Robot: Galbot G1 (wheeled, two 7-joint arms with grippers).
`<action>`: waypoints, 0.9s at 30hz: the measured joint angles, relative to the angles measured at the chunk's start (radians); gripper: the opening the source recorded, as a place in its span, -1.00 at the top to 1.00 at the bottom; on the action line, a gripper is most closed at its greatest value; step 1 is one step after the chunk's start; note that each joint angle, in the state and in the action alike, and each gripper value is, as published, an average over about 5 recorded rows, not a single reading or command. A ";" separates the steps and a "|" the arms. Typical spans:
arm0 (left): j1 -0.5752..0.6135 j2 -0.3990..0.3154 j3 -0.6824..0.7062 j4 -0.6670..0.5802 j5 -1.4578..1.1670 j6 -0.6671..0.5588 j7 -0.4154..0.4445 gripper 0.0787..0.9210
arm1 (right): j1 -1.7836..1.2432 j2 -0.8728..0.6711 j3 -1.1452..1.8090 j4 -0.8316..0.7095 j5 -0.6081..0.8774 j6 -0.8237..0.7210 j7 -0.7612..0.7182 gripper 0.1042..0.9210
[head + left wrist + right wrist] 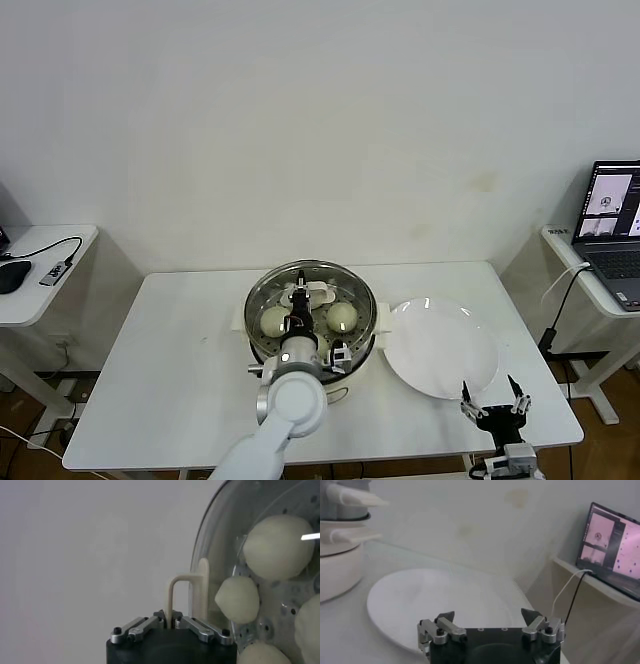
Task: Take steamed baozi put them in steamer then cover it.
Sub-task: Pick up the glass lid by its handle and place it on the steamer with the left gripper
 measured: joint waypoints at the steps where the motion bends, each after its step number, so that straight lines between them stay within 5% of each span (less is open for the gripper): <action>1: 0.000 -0.001 0.000 0.001 0.001 0.000 0.000 0.83 | 0.000 0.000 0.000 -0.001 0.000 0.000 0.000 -0.76; 27: 0.009 -0.016 0.016 0.006 0.015 -0.002 0.002 0.83 | 0.002 0.001 -0.011 -0.010 -0.013 0.003 -0.005 -0.76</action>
